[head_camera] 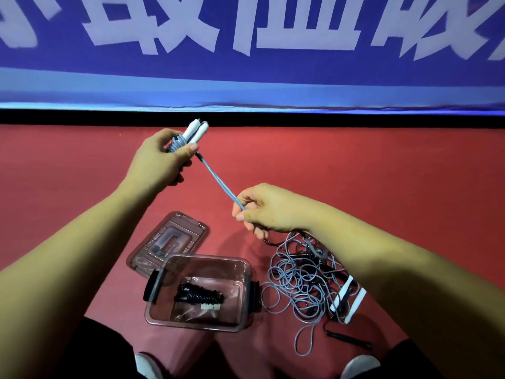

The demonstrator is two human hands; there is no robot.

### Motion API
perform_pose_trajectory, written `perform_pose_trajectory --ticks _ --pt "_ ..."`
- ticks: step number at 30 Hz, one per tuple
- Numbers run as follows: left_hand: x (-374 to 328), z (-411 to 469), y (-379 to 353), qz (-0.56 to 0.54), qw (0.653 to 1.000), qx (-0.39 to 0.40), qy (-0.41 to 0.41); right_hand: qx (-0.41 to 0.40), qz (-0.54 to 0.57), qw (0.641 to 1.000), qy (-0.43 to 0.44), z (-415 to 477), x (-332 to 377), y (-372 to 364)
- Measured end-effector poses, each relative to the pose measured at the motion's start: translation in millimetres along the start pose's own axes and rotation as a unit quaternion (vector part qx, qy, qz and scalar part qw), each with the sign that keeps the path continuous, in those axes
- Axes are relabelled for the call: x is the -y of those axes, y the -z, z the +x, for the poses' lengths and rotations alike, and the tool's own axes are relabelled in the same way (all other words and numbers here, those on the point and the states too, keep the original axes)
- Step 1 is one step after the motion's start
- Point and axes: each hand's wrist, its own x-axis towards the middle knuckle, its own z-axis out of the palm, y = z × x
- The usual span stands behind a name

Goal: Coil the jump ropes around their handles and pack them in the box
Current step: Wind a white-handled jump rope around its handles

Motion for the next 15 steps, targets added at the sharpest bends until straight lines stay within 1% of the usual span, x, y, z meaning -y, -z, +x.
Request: perform_pose_trajectory --ticks 1,3,4,6,8,11,13,15 --pt "3.8 6.6 9.6 0.032 0.999 -0.030 -0.007 0.008 -0.008 1.000 -0.011 -2.0 -0.1 0.0" --pt "12.1 20.8 36.0 0.114 0.987 -0.115 -0.013 0.036 -0.066 0.997 -0.022 -6.8 0.2 -3.2" --pt "17.5 25.3 49.0 0.129 0.982 -0.134 -0.009 0.039 -0.096 0.994 -0.022 -9.3 0.0 -7.6" --pt "30.3 28.4 61.9 0.167 0.981 -0.103 0.001 0.011 -0.118 0.993 -0.013 -13.7 2.2 -15.8" --pt "42.6 28.8 59.9 0.244 0.968 -0.060 0.012 -0.028 -0.142 0.989 0.034 -18.8 9.5 -15.3" --pt "56.3 29.5 48.8 0.316 0.948 -0.025 0.018 -0.053 -0.120 0.987 0.091 -26.6 19.5 -4.6" --pt "60.0 30.3 42.7 0.366 0.930 0.002 0.022 -0.073 -0.101 0.988 0.090 -27.6 18.4 1.3" --pt "60.6 26.6 34.2 0.413 0.910 0.028 0.020 -0.079 -0.043 0.994 0.056 -26.4 16.6 3.6"
